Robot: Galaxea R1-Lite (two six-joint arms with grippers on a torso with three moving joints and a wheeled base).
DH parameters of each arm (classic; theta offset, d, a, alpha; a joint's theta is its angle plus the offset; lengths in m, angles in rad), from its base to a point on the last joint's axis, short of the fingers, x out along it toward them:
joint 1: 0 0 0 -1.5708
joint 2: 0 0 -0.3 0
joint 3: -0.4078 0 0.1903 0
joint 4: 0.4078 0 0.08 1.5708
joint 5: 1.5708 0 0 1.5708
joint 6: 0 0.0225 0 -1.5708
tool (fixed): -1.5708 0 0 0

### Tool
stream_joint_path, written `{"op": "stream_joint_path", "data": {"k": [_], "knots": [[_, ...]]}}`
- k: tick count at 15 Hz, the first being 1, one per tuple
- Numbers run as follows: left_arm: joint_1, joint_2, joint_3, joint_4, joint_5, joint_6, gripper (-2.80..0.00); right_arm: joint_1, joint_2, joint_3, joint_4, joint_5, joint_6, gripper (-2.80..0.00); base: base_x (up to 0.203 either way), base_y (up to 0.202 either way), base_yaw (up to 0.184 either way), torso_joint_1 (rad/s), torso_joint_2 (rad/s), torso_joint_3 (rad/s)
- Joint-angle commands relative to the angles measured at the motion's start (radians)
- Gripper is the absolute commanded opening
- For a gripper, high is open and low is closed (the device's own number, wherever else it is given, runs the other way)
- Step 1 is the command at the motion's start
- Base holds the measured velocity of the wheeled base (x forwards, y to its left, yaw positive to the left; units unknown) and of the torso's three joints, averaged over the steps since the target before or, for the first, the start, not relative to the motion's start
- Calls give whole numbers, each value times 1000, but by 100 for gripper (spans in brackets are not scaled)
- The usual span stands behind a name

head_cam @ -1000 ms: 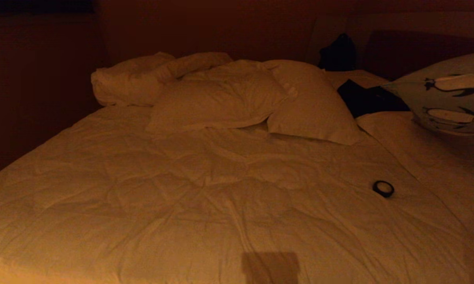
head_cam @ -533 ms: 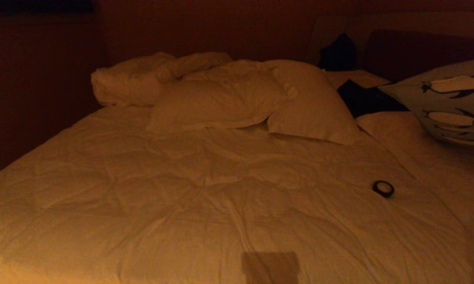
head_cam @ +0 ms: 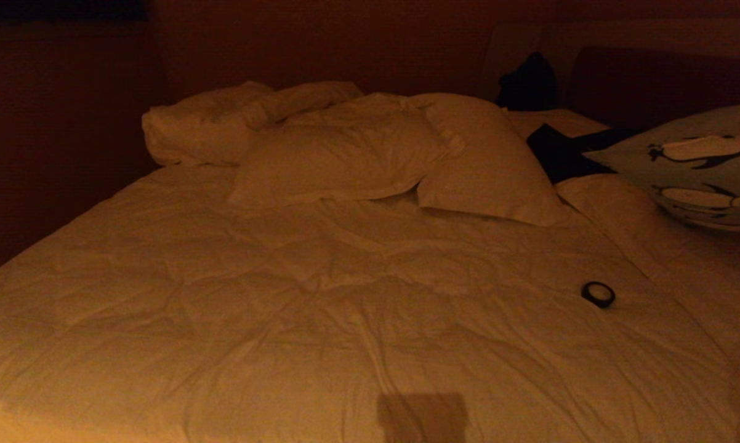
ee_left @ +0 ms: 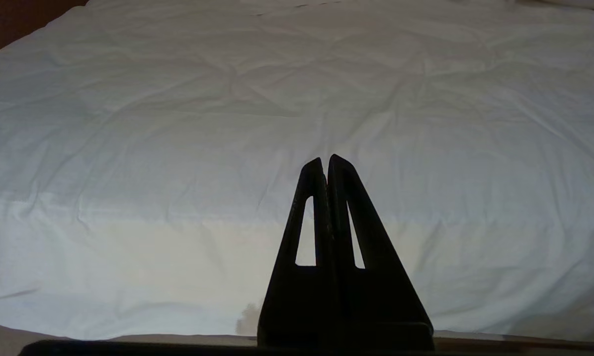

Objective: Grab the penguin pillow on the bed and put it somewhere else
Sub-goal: Place the pillow at the bedside

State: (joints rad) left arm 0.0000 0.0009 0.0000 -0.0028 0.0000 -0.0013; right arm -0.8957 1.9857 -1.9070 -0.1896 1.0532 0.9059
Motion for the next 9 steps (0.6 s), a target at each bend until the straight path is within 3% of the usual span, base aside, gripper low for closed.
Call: {"op": "stream_joint_path", "data": {"k": [1, 4, 5, 9], "knots": [[0, 1, 3, 0, 0, 0, -280, 0, 14, 6, -1, 119, -4, -280, 0, 0, 0, 0, 0, 0], [0, 1, 3, 0, 0, 0, -280, 0, 33, 14, -2, 133, -29, -280, 0, 0, 0, 0, 0, 0], [1, 1, 3, 0, 0, 0, -280, -1, 35, 18, -1, 134, -44, 0, 0, 0, 0, 0, 0, 0], [0, 1, 3, 0, 0, 0, -280, -18, 21, 22, 1, 124, -62, 0, 0, 0, 0, 0, 0, 0]]}}
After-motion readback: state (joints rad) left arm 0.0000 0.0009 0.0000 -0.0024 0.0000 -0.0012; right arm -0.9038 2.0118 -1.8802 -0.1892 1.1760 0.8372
